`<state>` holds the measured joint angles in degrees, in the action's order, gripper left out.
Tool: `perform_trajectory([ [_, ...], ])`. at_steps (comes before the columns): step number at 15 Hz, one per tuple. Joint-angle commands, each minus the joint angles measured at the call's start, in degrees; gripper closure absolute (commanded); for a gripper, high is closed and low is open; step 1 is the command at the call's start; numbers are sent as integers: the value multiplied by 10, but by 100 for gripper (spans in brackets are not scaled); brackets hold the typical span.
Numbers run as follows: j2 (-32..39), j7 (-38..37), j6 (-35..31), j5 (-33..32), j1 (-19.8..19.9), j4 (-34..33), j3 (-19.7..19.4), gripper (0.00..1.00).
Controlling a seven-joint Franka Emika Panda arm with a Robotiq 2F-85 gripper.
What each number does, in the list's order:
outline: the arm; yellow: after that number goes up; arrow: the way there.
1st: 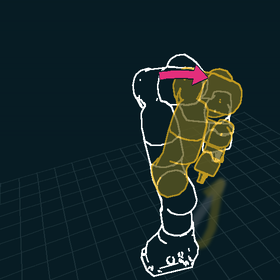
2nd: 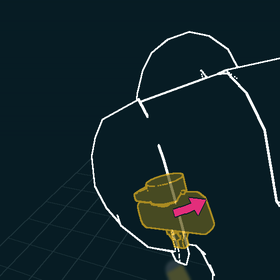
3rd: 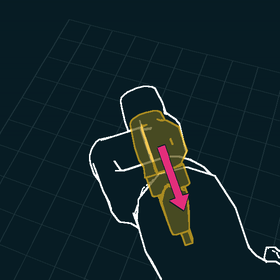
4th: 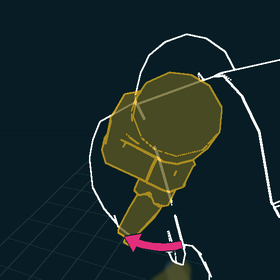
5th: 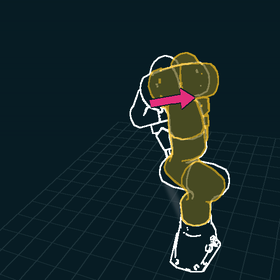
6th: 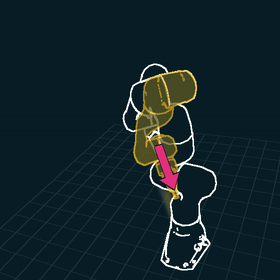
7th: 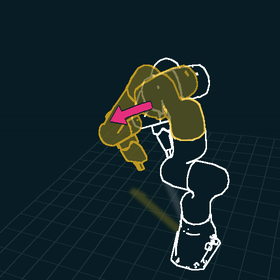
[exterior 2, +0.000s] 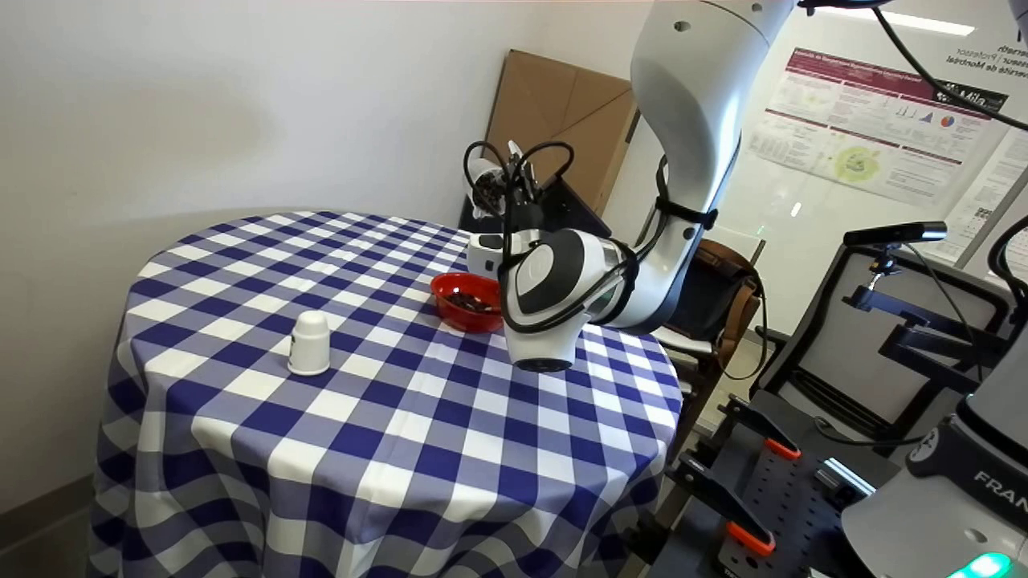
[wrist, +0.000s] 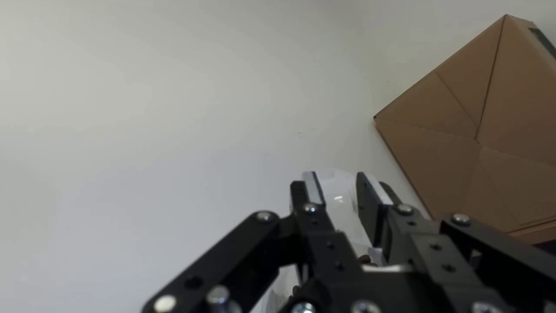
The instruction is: Pick up the plastic cup from the table, pour some of its contents in the orange bowl and put the cup back on the table.
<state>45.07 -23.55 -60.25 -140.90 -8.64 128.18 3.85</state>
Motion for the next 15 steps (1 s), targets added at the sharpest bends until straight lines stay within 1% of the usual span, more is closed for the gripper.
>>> perform_trajectory([
  [1,-2,-2,5,18,13,-6,16,89],
  [4,-8,3,-8,54,22,-21,35,89],
  [9,-11,2,-33,132,34,-67,65,89],
  [15,-13,3,-75,226,37,-126,78,89],
])
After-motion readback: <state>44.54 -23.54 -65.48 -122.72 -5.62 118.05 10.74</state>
